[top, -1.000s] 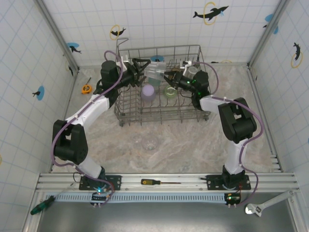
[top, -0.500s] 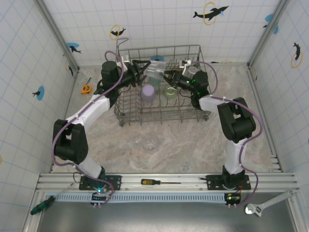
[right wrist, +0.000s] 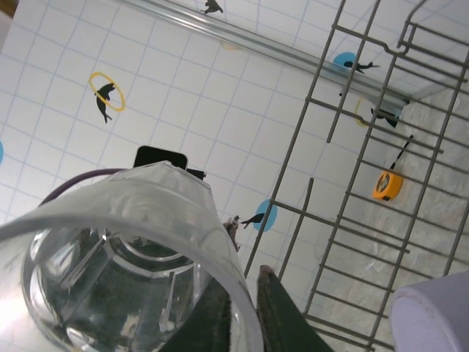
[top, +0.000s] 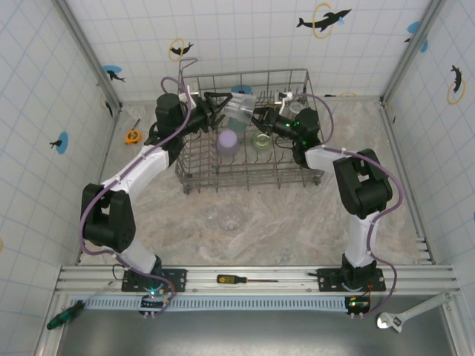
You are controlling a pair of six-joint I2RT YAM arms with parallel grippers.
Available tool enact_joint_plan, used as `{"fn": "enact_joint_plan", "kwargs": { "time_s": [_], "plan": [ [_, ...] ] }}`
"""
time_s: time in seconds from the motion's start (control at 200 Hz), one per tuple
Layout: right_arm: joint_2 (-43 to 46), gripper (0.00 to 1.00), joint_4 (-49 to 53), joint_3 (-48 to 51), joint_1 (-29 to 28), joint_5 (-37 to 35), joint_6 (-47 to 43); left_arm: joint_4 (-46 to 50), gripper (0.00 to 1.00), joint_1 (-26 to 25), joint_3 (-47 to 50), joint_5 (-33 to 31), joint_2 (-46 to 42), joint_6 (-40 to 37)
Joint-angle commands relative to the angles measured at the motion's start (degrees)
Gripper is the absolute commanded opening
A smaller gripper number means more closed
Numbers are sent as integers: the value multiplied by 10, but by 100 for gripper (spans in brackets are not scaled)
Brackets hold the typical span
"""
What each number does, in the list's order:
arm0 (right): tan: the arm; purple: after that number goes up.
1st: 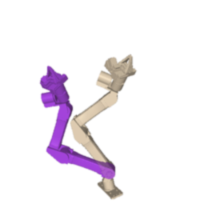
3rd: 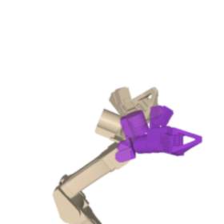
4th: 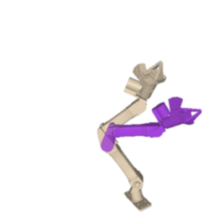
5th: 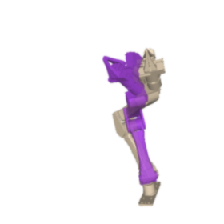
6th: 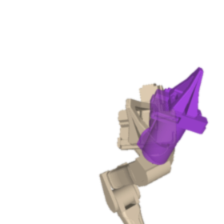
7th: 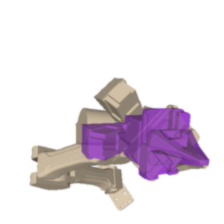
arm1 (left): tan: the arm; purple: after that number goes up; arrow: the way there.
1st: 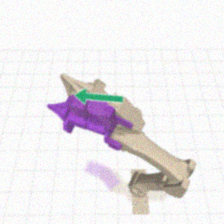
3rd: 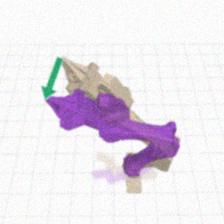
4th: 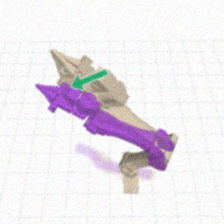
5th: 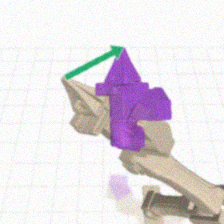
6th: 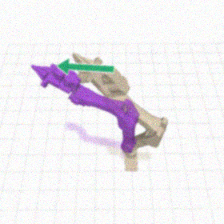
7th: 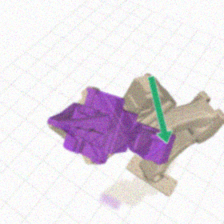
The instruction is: Load the cups into the dish rack
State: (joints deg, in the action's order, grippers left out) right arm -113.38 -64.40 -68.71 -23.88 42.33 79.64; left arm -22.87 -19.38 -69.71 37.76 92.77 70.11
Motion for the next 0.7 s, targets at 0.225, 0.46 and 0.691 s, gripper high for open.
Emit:
{"fn": "enact_joint_plan", "kwargs": {
  "time_s": [0.225, 0.46, 0.691],
  "plan": [
    [15, 43, -18, -19, -6, 19, 7, 32, 0, -5, -26, -38, -34, -109],
    [39, 52, 5, 0, 0, 24, -7, 50, 0, -3, -33, -62, -46, -137],
    [61, 60, 47, 21, 8, 24, -34, 58, 0, 3, -38, -68, -55, -148]
  ]
}}
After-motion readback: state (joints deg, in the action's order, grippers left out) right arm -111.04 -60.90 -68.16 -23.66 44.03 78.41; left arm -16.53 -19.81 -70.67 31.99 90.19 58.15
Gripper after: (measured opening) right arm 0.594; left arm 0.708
